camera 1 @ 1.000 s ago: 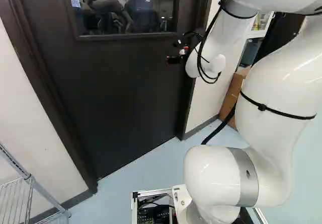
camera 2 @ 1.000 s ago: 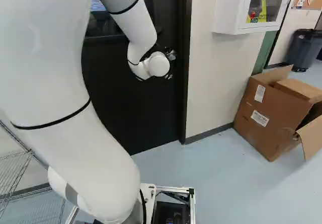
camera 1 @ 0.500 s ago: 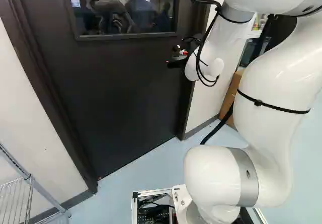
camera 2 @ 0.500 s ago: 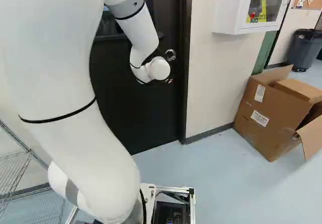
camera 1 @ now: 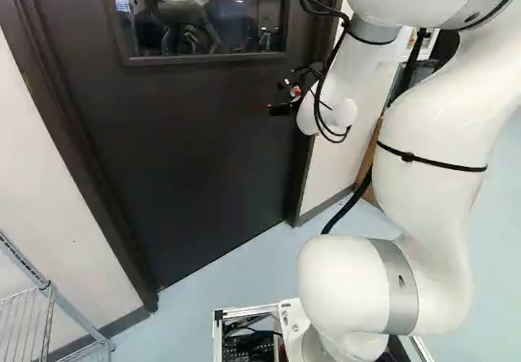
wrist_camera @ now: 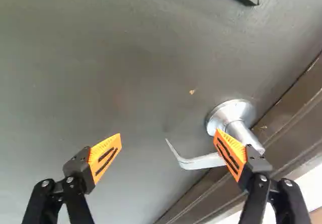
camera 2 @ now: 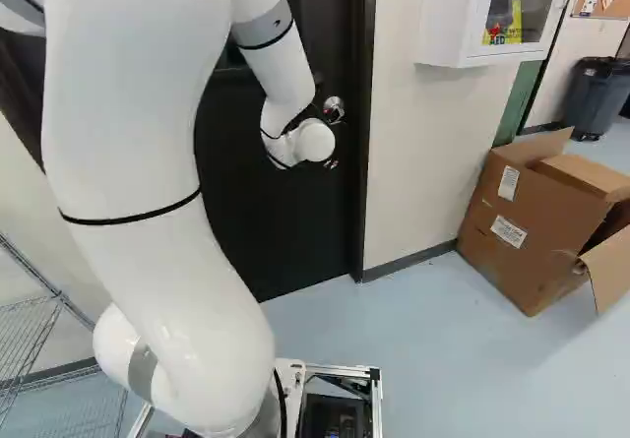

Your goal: Open the door and move inside

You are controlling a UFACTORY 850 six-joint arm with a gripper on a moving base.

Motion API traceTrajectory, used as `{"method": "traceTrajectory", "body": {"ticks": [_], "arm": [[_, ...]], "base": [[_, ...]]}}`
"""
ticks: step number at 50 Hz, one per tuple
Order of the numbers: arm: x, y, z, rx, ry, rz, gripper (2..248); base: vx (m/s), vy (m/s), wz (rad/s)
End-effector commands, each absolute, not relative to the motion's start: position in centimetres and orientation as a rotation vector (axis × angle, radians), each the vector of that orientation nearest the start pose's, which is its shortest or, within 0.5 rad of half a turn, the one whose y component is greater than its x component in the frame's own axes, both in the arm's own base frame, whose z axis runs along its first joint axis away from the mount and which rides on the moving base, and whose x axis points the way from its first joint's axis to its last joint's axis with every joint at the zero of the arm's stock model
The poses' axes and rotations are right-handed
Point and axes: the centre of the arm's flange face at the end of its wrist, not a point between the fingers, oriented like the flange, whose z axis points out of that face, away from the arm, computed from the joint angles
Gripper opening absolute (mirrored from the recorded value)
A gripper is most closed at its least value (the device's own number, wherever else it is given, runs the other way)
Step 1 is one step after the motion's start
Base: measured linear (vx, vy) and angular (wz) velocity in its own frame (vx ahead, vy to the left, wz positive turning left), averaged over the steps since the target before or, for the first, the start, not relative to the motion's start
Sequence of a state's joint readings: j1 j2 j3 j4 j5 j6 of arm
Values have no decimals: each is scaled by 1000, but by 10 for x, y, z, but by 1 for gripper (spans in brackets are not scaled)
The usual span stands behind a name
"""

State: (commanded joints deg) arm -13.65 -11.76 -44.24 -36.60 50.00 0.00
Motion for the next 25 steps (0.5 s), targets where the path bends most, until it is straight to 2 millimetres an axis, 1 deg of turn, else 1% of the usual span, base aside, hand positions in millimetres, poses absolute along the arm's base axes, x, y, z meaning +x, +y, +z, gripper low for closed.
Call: {"method": "traceTrajectory", "body": {"ticks": [14,25], "arm": [[509,-82,432,-2405,-704,-1963,247],[510,-87,420,-2430,-686,-1935,247]], "base": [[0,0,0],[0,0,0]]}}
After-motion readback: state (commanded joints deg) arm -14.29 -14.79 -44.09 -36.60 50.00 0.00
